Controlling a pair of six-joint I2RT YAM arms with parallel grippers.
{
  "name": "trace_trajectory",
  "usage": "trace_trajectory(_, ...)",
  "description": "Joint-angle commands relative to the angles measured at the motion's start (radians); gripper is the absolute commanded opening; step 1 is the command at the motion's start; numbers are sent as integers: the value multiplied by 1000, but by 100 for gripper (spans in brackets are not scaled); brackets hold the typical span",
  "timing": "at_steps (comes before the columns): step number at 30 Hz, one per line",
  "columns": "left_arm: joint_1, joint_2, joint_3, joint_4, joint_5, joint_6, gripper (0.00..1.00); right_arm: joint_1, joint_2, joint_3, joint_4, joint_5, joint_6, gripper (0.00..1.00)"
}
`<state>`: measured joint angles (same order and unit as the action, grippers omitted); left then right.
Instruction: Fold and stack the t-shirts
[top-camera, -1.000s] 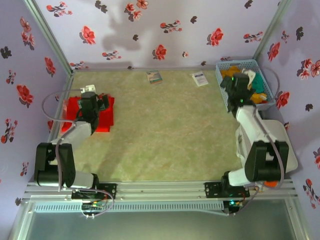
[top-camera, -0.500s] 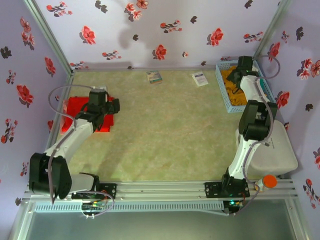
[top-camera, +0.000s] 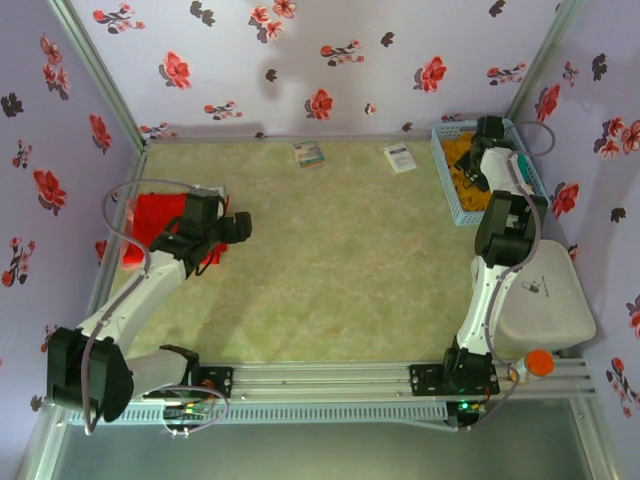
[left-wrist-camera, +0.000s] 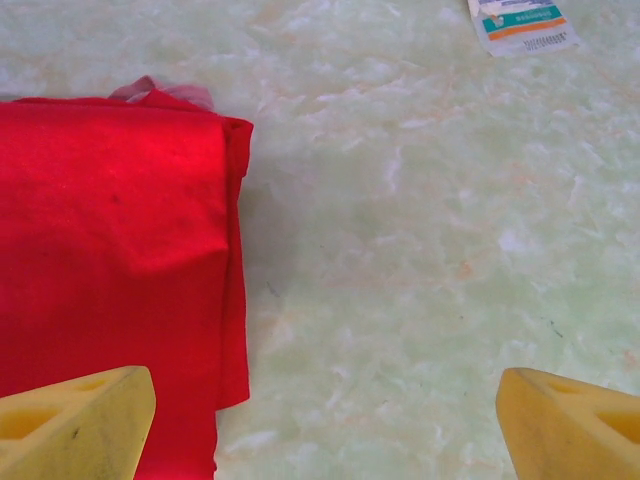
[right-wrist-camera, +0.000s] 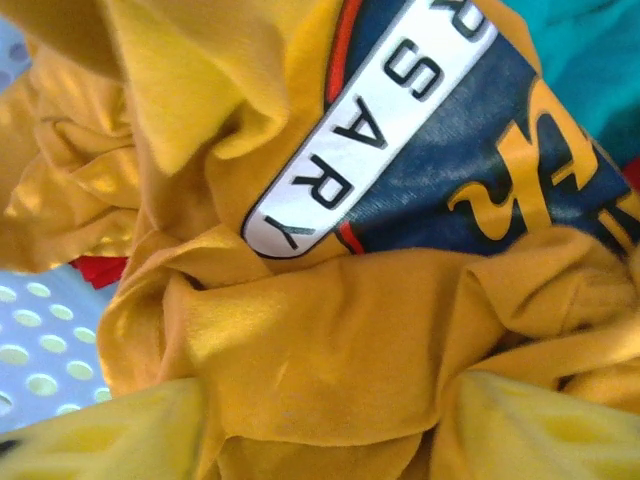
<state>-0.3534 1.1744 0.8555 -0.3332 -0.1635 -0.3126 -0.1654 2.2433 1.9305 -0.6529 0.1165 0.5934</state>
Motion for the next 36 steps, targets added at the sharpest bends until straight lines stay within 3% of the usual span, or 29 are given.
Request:
trace_trajectory(1, -6, -32, -15, -36, 7, -22, 89, 3, 21, -11, -5, -48, 36, 42)
trace_trajectory(5, -6, -24, -17, -21, 9, -17, 89, 3, -37, -31, 10, -30, 22, 4)
trace_trajectory(6, -6, -17, -14, -21, 11, -20, 89, 3, -63, -47, 18, -14, 20, 0)
trace_trajectory(12, -6, -7, -12, -5, 41, -73, 89, 7, -229, -175, 128, 29, 35, 0)
trace_trajectory(13, -7, -6, -15, -2, 45, -78, 89, 6, -231, -176, 121, 20, 36, 5)
trace_trajectory(15, -8, -8, -15, -8, 48, -83, 89, 9, -224, -164, 73, 0, 40, 50)
trace_trajectory(16, -7, -12, -15, -15, 47, -83, 89, 13, -226, -174, 67, 2, 45, 63)
trace_trajectory(18, -7, -18, -20, -24, 47, -80, 89, 17, -235, -214, 76, 6, 57, 76)
trace_trajectory(25, -7, -20, -54, 7, 59, -54, 89, 18, -191, -288, 106, -47, 134, 78)
trace_trajectory(33, -7, 1, -57, 14, 116, -69, 89, 17, -108, -242, 125, -72, 207, 68)
trace_trajectory(34, -7, -7, -72, 25, 116, -77, 89, 15, -96, -229, 122, -75, 210, 64)
trace_trajectory(36, -7, -24, -115, 71, 117, -89, 89, 15, -74, -209, 125, -77, 207, 36)
